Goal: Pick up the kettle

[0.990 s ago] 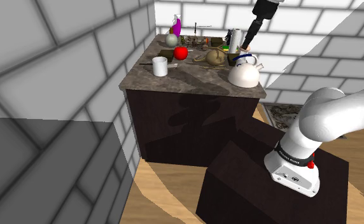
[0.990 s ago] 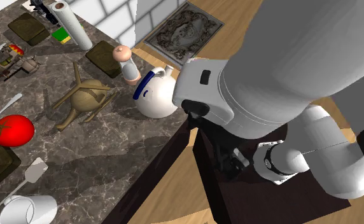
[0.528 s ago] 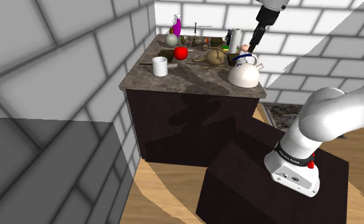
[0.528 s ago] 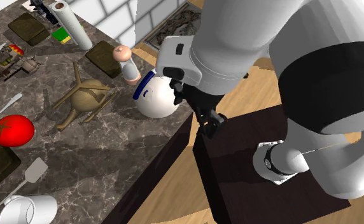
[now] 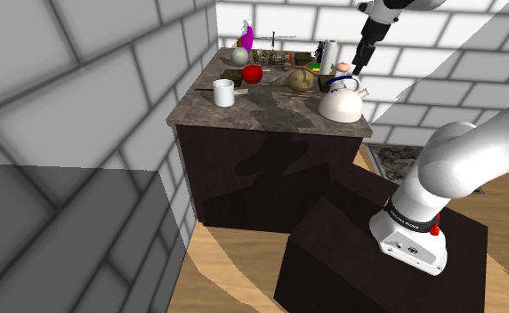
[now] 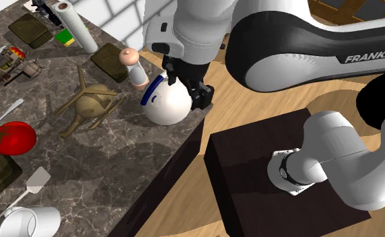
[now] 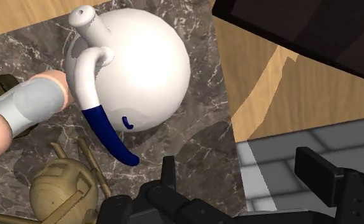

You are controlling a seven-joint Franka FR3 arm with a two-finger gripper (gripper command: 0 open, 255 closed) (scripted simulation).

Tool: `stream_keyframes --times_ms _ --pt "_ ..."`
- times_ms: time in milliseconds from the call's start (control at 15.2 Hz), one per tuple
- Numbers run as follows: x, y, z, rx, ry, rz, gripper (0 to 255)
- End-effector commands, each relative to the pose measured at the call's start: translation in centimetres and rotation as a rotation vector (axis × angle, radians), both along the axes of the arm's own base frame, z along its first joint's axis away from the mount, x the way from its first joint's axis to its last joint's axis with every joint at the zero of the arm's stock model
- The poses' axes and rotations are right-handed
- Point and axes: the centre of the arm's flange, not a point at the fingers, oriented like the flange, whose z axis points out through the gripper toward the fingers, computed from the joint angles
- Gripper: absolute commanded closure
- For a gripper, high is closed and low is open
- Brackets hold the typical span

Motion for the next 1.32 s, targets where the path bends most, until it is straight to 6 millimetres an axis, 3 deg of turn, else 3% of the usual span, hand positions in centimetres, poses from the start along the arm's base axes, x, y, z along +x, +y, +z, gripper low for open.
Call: stream_keyframes --times_ms 0,594,1122,1254 --pt "0.4 -2.2 -0.8 -0.014 0.005 0.028 0" --pt "3.5 -12.8 -3.8 -0.068 0.023 0.143 0" --pt "3.6 -13.0 -7.9 -0.068 0.024 0.145 0" --pt "3.6 -13.0 -7.9 -0.068 0.024 0.145 0"
